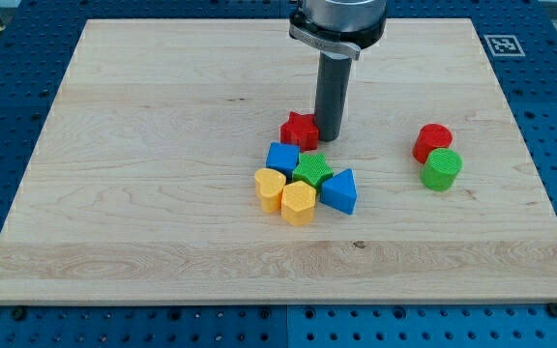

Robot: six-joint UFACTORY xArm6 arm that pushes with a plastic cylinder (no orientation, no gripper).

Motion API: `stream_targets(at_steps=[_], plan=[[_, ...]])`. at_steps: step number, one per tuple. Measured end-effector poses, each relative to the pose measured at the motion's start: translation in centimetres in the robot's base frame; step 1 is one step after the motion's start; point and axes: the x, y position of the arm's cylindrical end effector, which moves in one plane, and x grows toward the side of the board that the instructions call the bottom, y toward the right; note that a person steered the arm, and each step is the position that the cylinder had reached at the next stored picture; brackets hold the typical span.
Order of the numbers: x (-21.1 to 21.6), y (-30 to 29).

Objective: Move green circle closer to blue triangle

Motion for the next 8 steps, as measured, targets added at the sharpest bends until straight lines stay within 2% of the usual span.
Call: stream_targets(at_steps=[1,3,4,5,6,8], plan=[[-0.1,0.5],[-6.1,12.1],[-6.2,17.5],[1.0,18.6],[4.0,17.7],[4.8,13.8]])
